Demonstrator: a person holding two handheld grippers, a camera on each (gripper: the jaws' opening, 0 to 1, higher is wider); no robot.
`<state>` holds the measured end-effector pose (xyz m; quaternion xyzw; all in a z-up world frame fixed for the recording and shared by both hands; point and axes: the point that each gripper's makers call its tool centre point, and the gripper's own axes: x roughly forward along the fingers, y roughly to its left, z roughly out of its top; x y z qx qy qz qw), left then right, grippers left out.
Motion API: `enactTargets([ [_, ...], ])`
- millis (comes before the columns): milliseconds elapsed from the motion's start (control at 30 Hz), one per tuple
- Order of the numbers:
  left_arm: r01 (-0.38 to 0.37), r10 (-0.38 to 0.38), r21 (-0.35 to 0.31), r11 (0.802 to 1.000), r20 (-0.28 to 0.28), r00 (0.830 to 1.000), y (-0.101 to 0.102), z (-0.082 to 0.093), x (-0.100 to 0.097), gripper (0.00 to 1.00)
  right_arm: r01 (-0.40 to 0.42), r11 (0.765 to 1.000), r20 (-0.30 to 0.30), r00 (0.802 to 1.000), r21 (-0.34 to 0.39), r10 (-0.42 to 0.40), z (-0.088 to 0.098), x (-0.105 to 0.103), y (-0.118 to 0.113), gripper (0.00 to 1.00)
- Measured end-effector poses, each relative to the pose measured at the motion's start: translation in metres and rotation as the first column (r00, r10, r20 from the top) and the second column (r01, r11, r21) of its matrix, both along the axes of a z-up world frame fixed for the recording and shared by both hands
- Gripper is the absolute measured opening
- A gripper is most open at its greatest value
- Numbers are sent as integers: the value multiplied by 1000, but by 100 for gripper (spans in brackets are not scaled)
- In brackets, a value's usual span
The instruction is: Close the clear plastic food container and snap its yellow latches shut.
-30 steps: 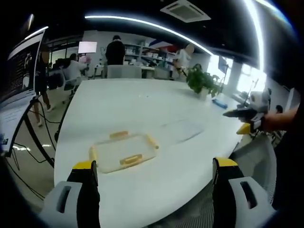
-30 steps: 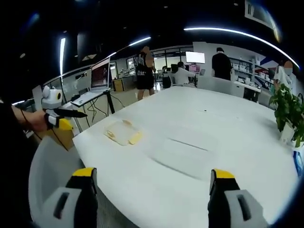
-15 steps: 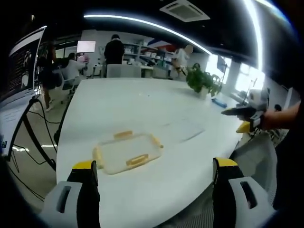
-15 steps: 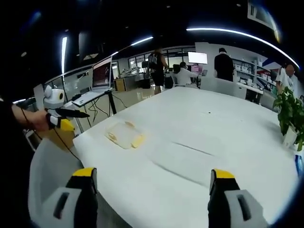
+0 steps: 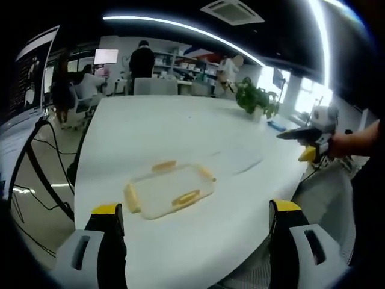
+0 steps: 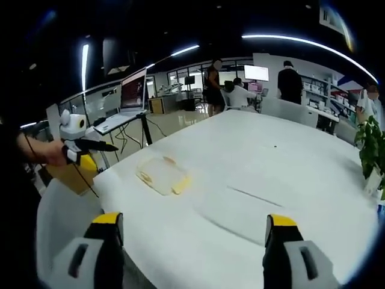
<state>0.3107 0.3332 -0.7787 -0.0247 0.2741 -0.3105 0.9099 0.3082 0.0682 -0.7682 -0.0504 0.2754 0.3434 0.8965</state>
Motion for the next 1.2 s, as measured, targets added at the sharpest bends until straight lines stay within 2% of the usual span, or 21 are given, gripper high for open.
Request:
enactTargets([
  [333,39,-38,13,999,-23,999,8,-14,13,99,-23,999,3,1000,-31,23,-5,15,8,96],
  [567,90,-89,60,994,-29,996,12,-24,20,99,-88,993,4,996,-75,88,-12,21,22,93],
  [900,165,-161,128,978,-43,986,20,-37,32,99,-197,973,-10,980,-120,198,-23,28,53,91],
  [1067,213,-207,175,961,-55,977,24,-42,34,98,-229,964,-12,973,-132,230,-25,32,63,89],
  [1200,209,-204,169,963,-50,978,28,-40,41,97,-258,954,-16,966,-151,259,-27,36,70,87],
])
